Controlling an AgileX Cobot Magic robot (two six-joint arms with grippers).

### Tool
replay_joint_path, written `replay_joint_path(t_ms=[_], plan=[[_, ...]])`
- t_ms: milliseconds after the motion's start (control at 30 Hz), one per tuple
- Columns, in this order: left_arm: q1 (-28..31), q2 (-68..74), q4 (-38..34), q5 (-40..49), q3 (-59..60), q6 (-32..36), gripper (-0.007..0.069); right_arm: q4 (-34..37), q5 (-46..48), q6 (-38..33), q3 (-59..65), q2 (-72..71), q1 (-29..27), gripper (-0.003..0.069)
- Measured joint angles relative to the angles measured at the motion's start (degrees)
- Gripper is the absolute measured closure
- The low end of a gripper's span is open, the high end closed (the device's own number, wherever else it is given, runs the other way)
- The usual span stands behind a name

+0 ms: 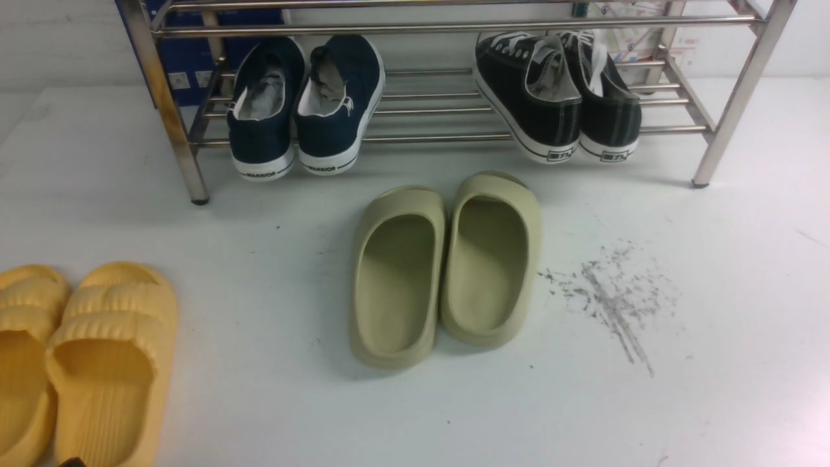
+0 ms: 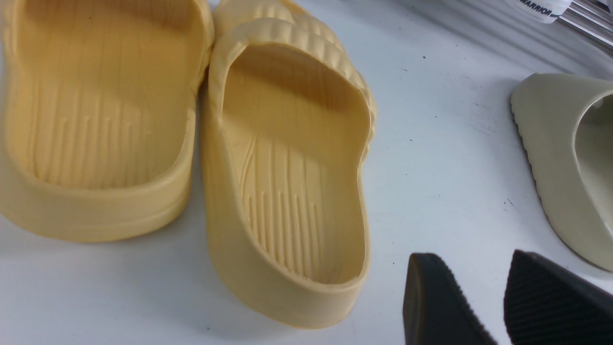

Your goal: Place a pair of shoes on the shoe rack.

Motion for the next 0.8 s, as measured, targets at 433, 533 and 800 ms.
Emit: replay_joint_path(t_ms=[433,533,800], plan=[[0.0,0.0,0.0,0.0,0.0,0.0,0.0386,1.3,2.0,0.0,0.1,-1.6,0.0,0.0659],[0.0,0.0,0.0,0.0,0.0,0.0,0.0386,1.3,2.1,0.0,0.1,-1.6,0.0,0.0657],[0.0,0.0,0.0,0.0,0.0,0.0,0.0386,-3.5,-2.8,0.0,4.0,-3.6,0.0,0.0654]])
